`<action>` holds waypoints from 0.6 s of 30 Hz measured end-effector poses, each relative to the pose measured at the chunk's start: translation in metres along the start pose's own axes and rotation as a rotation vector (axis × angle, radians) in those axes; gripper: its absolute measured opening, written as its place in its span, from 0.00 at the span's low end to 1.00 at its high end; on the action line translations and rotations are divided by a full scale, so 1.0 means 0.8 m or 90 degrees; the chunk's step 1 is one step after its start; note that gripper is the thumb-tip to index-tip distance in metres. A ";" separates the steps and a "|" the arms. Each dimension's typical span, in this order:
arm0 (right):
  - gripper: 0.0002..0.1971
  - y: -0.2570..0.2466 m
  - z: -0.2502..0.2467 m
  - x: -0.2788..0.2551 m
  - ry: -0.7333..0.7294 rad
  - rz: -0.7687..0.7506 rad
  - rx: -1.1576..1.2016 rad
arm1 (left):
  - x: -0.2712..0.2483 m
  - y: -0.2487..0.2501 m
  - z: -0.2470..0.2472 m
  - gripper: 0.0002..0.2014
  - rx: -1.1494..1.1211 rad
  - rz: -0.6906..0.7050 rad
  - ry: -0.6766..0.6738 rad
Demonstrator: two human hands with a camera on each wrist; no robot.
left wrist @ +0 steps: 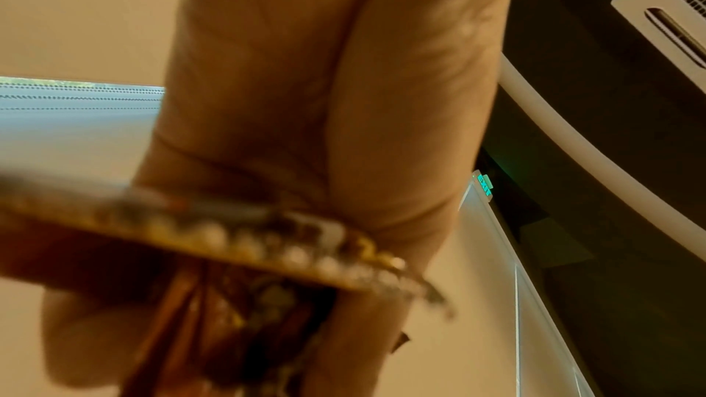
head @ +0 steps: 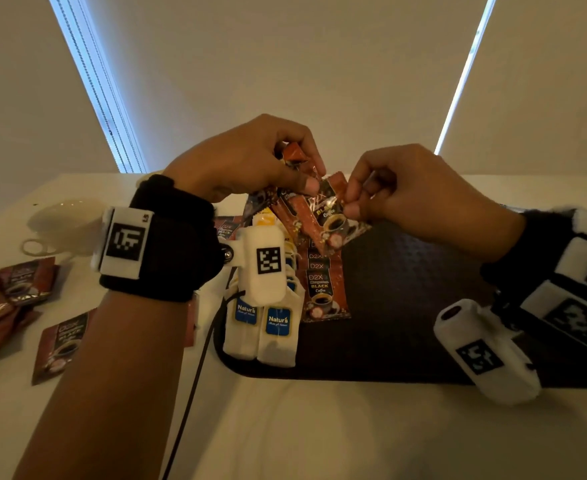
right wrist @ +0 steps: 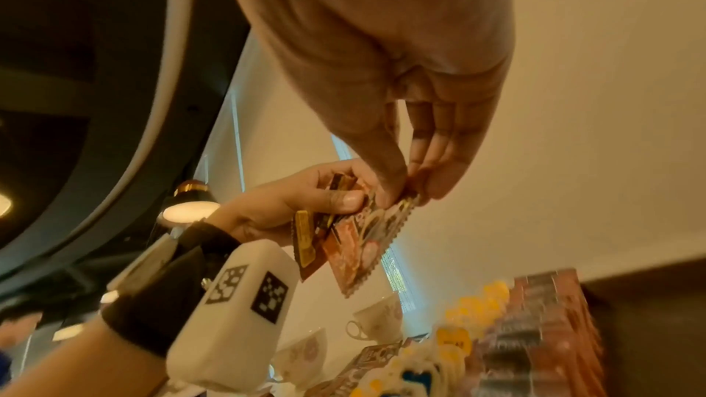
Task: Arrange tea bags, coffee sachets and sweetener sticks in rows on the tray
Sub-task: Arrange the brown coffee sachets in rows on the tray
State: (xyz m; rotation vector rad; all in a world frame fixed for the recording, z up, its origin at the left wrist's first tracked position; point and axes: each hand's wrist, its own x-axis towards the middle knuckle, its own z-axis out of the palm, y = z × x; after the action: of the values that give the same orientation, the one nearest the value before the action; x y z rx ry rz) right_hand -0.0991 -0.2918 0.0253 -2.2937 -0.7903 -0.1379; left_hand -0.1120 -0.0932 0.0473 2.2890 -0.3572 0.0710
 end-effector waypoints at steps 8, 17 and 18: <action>0.08 0.033 0.006 -0.031 -0.316 0.230 0.085 | 0.003 -0.011 -0.009 0.08 -0.028 -0.024 0.137; 0.08 0.044 0.031 -0.022 -0.410 0.312 0.136 | 0.004 -0.010 -0.005 0.08 -0.005 -0.030 0.112; 0.07 0.044 0.034 -0.020 -0.411 0.318 0.142 | 0.004 -0.010 -0.005 0.08 -0.003 -0.032 0.109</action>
State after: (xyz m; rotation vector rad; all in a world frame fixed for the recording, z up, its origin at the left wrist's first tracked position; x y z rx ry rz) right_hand -0.0948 -0.3026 -0.0204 -2.2476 -0.4671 0.9056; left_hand -0.1065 -0.0858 0.0450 2.2659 -0.2118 0.2381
